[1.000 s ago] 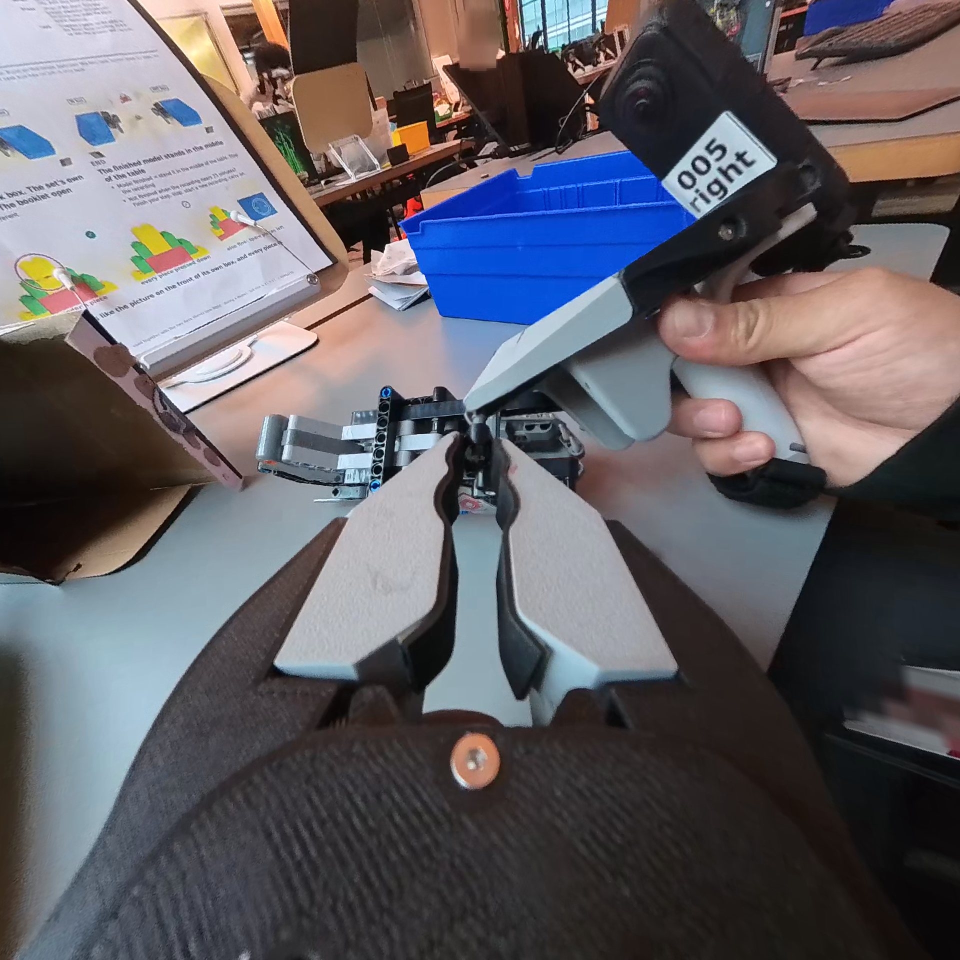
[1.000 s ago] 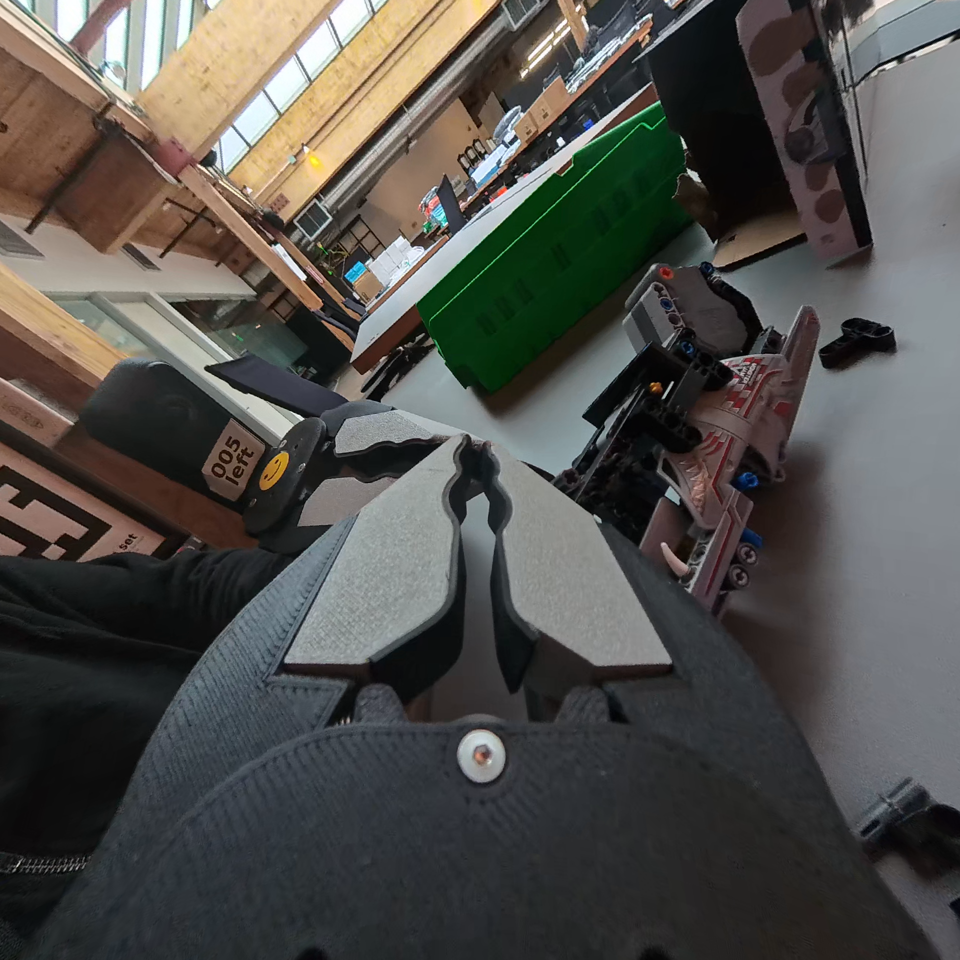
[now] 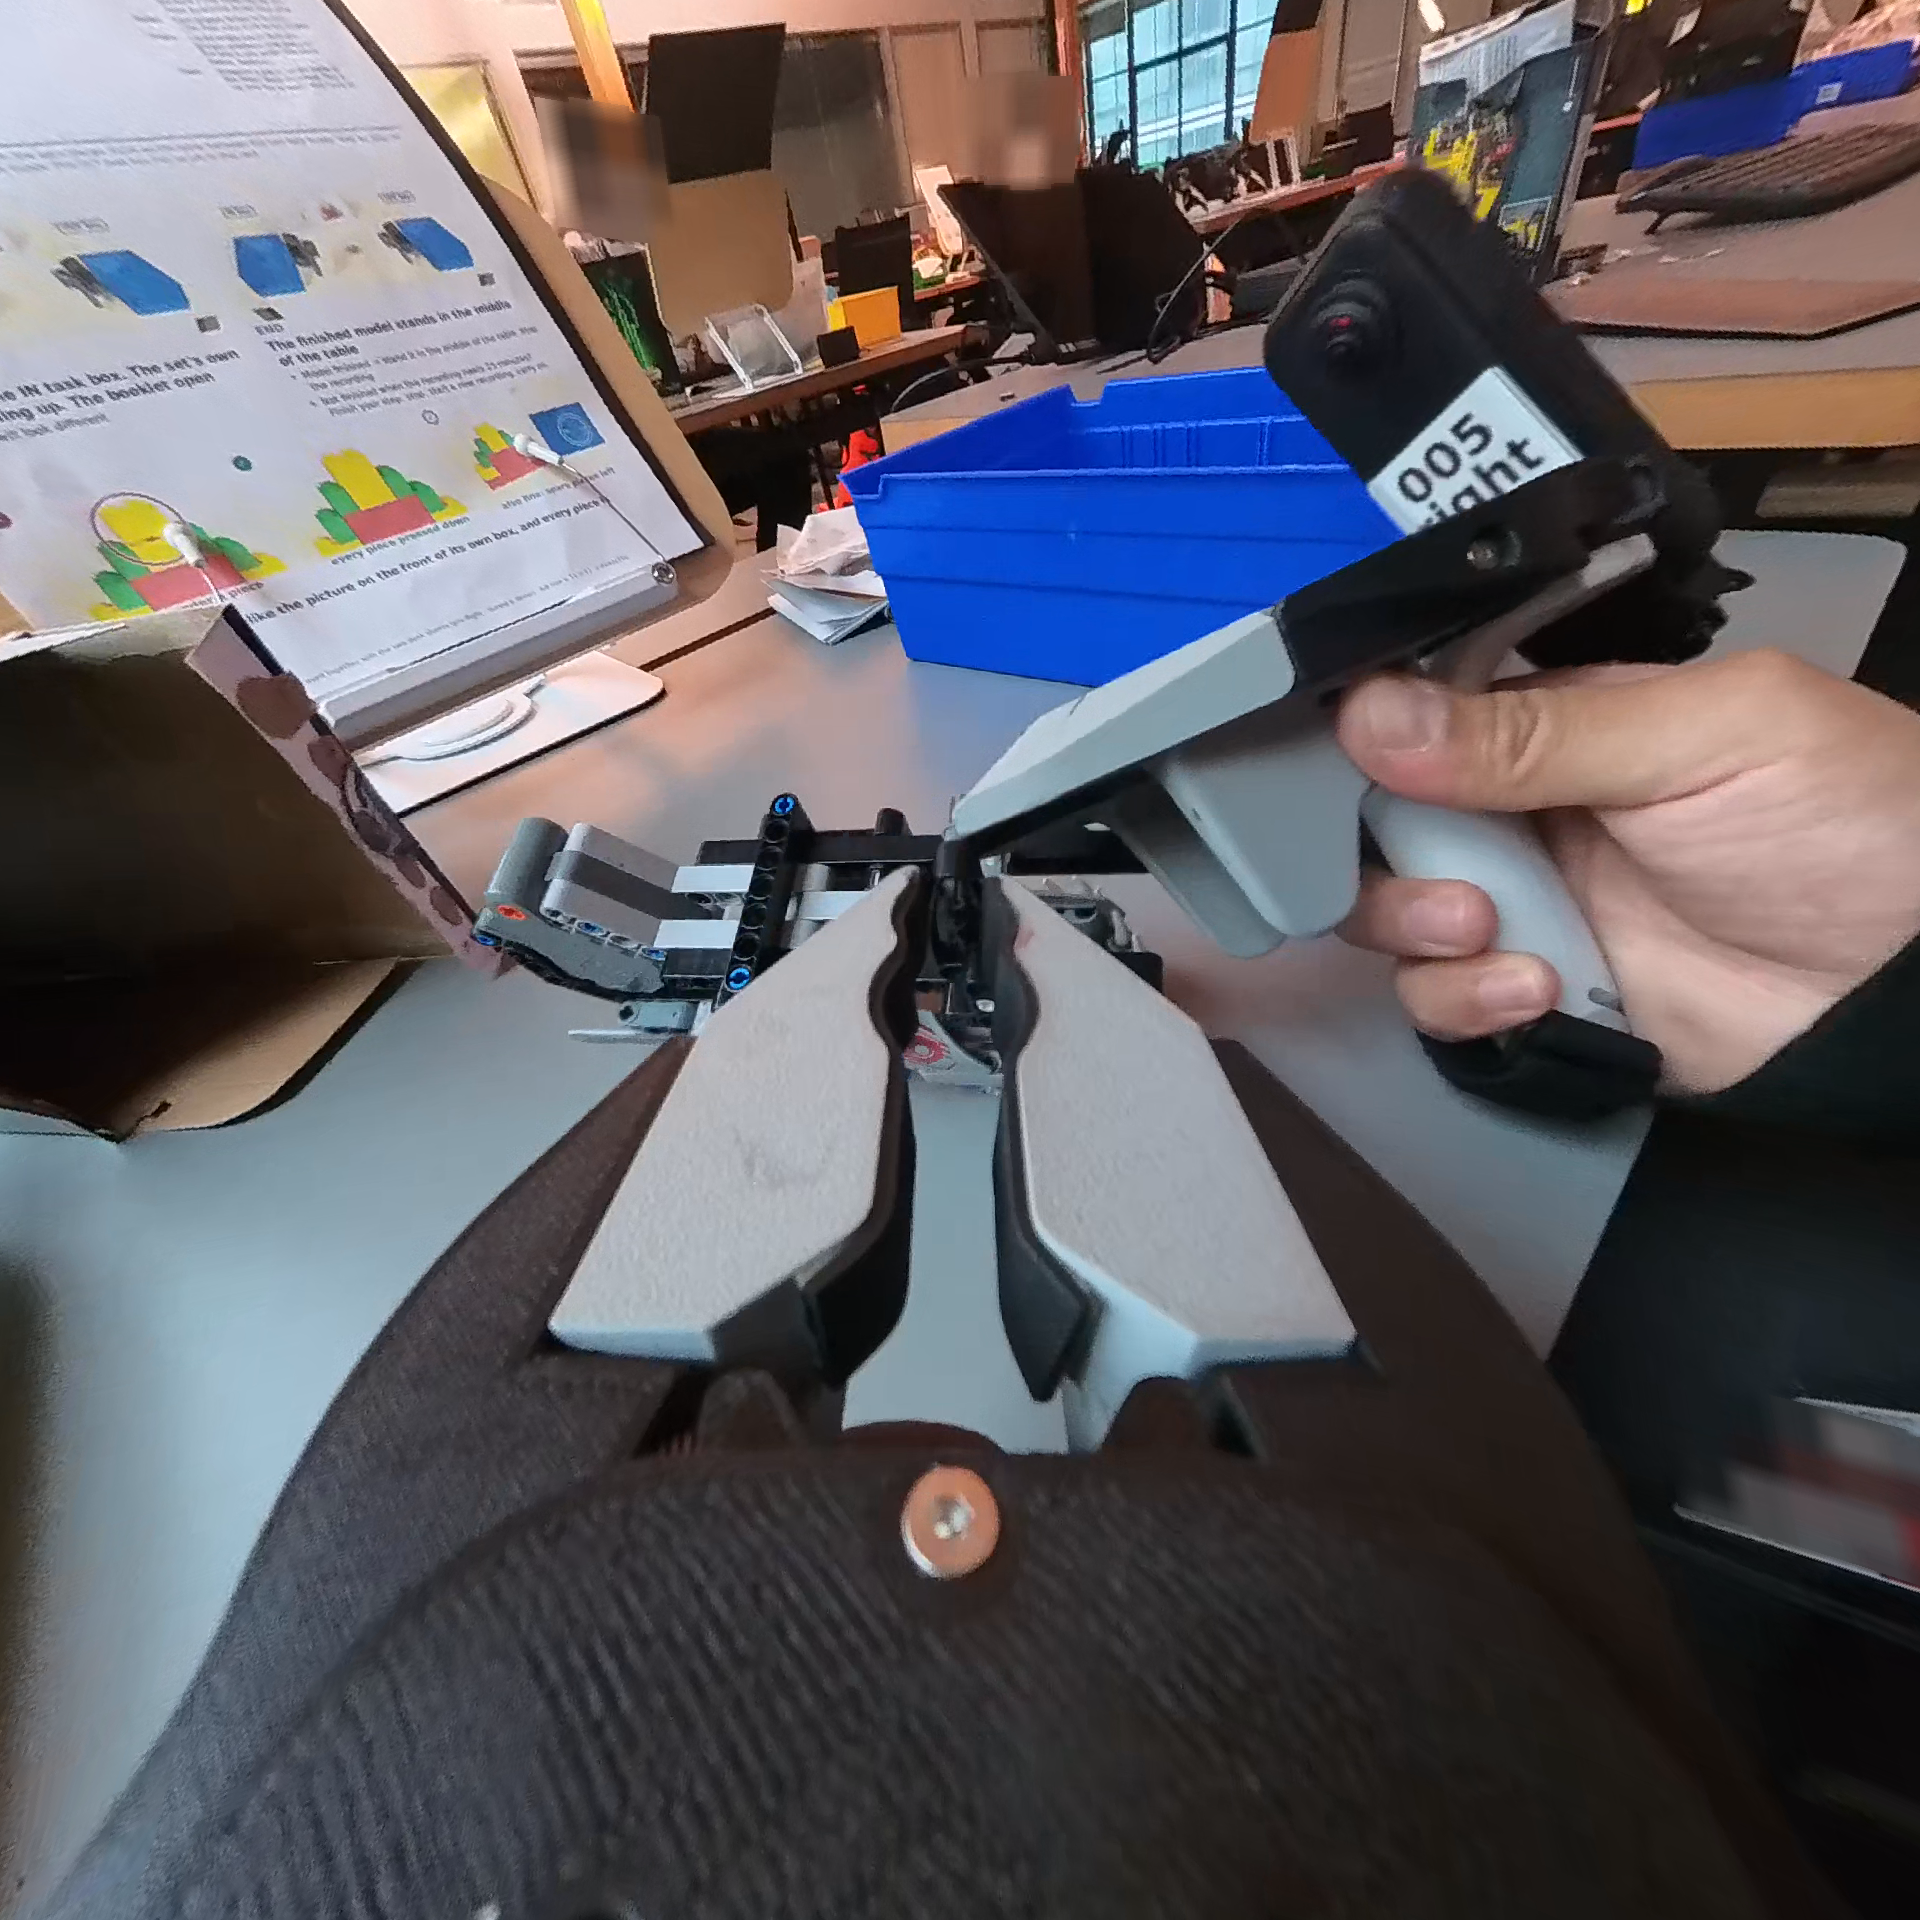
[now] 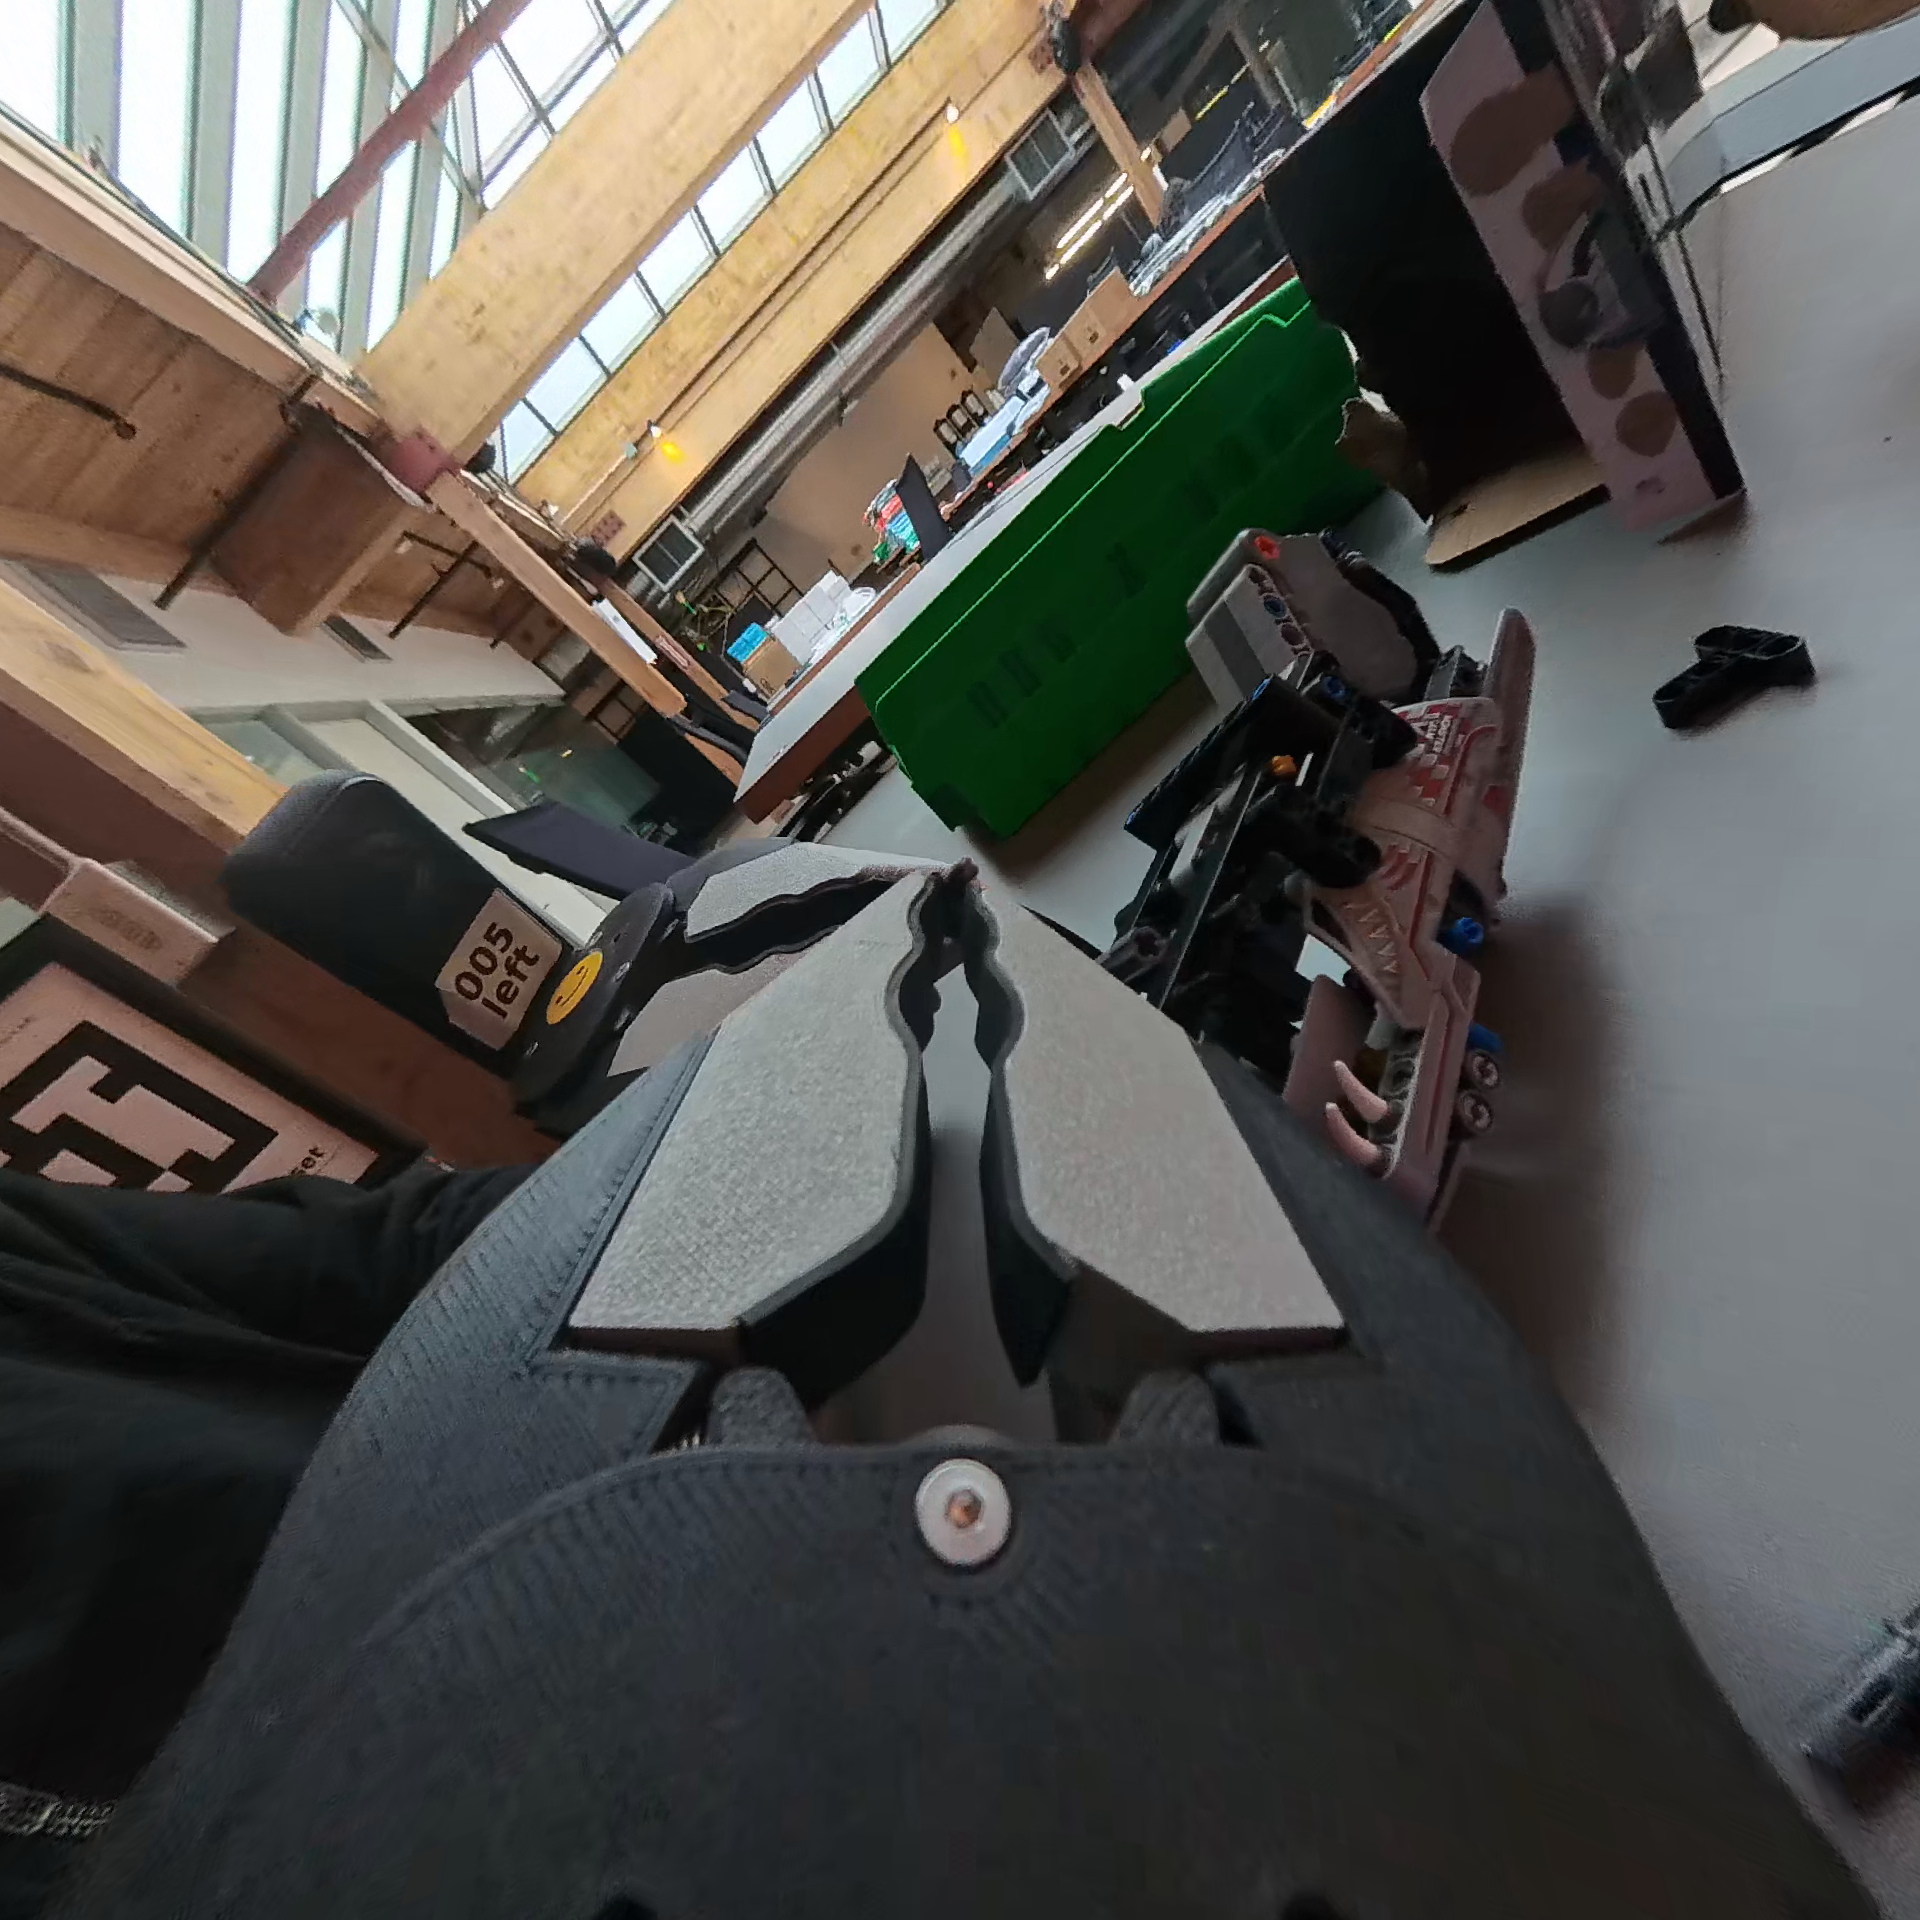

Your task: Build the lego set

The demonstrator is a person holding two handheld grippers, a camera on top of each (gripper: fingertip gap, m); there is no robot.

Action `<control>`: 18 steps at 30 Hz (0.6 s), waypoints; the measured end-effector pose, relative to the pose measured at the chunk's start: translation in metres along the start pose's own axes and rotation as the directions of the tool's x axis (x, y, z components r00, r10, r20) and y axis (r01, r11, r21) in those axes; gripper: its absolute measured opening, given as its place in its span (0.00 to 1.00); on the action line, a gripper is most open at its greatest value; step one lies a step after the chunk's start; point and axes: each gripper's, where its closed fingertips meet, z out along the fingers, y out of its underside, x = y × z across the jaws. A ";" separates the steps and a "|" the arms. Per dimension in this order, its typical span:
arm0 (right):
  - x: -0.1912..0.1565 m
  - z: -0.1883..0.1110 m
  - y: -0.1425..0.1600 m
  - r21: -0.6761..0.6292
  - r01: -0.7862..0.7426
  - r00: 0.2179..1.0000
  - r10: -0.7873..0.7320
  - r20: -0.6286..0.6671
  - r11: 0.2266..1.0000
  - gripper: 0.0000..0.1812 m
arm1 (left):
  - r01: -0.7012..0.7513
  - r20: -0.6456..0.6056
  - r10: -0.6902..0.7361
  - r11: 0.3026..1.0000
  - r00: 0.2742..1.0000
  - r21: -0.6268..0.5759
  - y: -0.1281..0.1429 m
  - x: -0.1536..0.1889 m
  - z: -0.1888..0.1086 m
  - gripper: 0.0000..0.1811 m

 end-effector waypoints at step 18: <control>0.010 -0.018 -0.020 -0.476 0.811 0.315 -0.939 -0.137 0.341 0.13 | 0.076 -0.120 -0.082 0.995 0.989 -0.059 0.008 0.000 0.005 0.04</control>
